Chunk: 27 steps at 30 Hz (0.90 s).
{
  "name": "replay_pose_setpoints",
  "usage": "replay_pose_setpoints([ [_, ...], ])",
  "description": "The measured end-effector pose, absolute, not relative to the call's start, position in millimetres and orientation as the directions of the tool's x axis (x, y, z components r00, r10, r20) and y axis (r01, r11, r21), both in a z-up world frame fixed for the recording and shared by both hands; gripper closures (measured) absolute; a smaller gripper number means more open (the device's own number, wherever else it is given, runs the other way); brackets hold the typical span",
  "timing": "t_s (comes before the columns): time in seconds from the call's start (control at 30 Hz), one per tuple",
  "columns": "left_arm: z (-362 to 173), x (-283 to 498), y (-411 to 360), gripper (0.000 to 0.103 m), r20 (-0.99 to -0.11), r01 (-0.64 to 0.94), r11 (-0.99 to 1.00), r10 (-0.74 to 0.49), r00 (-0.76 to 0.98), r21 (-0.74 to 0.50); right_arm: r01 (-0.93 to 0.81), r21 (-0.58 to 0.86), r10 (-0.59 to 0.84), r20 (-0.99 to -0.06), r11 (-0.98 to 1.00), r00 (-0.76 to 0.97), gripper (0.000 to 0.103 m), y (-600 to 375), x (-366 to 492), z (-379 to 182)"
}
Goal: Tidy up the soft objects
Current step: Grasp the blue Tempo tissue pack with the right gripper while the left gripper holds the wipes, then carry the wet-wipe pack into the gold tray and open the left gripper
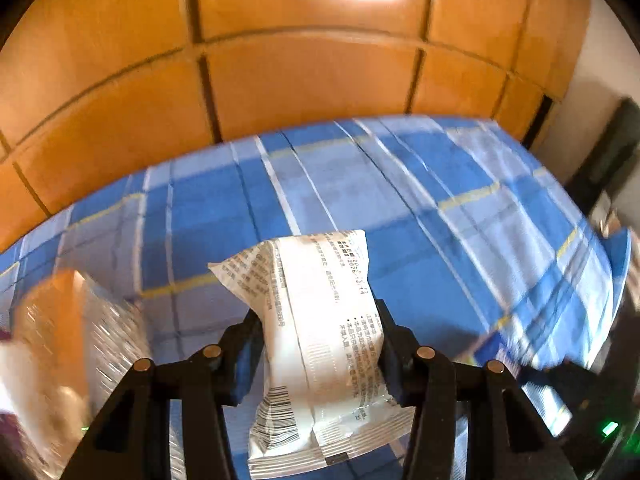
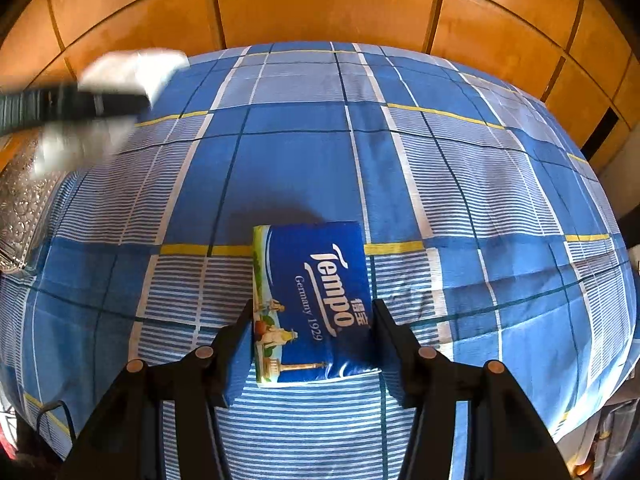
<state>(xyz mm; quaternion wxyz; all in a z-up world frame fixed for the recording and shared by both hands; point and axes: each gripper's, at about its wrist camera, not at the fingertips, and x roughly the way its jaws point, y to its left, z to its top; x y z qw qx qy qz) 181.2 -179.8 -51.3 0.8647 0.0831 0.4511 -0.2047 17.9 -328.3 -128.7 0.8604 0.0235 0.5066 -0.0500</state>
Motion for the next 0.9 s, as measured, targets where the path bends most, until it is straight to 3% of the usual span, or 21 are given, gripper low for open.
replay_pose_setpoints([
  [0.2, 2.7, 232.0, -141.0, 0.052, -0.779, 0.331, 0.942, -0.249, 0.575, -0.057, 0.123, -0.008, -0.069, -0.865, 0.992, 0.497, 0.048, -326.2, 14.5, -128.6],
  [0.5, 57.8, 278.5, -29.3, 0.051, -0.733, 0.111, 0.993, -0.104, 0.672, -0.039, 0.121, -0.022, -0.081, -0.856, 0.992, 0.511, 0.049, -322.3, 12.8, -126.9],
  [0.9, 52.8, 191.1, 155.2, 0.051, -0.682, -0.15, 0.988, 0.092, 0.725, -0.026, 0.141, -0.044, -0.111, -0.852, 0.989, 0.512, 0.049, -315.5, 14.3, -125.4],
])
